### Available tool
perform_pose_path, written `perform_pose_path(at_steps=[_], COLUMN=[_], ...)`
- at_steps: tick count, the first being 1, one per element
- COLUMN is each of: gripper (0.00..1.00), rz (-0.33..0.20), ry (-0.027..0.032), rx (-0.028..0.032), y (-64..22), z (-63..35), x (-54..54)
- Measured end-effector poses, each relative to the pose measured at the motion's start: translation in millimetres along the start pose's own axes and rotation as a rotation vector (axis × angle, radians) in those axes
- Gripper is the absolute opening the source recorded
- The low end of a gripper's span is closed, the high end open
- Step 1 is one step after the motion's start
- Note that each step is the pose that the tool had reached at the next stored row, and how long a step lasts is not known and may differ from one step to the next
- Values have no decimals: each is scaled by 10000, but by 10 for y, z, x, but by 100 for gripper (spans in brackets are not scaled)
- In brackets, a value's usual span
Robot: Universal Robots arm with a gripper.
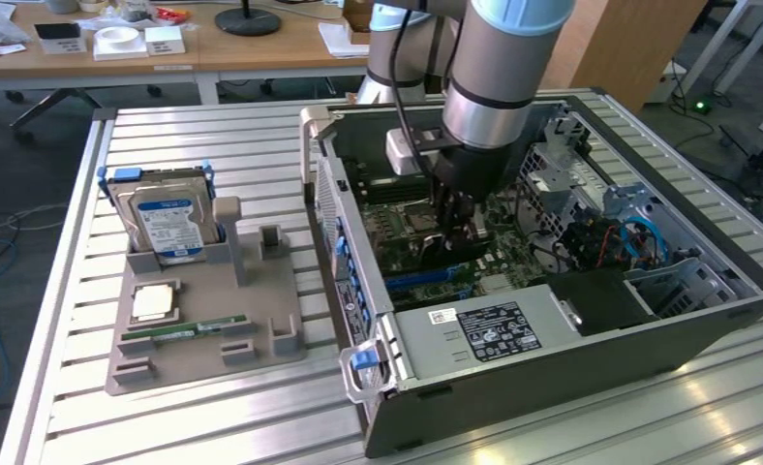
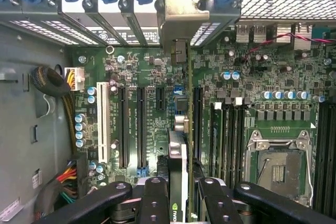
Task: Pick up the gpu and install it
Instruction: 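Insert the gpu into the slot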
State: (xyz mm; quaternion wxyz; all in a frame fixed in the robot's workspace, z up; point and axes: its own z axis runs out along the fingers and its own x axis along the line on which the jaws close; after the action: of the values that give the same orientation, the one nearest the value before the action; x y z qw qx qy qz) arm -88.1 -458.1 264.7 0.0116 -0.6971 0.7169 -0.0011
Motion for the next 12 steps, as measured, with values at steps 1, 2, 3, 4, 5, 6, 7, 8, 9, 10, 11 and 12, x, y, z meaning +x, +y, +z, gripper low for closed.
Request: perform_pose_path(at_steps=[1, 2, 3, 4, 5, 6, 7, 8, 9, 10, 11, 12], gripper=[27, 27, 27, 27, 27, 27, 27, 27, 27, 27, 27, 27], rz=[-2, -3, -4, -4, -4, -4, -4, -4, -4, -4, -4, -4], ry=[0, 0, 0, -1, 0, 0, 0, 0, 0, 0, 0, -1], rx=[0, 0, 0, 0, 0, 0, 0, 0, 0, 0, 0, 0], y=[4, 9, 13, 17, 21, 26, 32, 38, 44, 51, 57, 64], z=[1, 2, 3, 4, 5, 5, 6, 6, 7, 8, 8, 10], x=[0, 0, 0, 1, 1, 1, 1, 1, 2, 2, 2, 2])
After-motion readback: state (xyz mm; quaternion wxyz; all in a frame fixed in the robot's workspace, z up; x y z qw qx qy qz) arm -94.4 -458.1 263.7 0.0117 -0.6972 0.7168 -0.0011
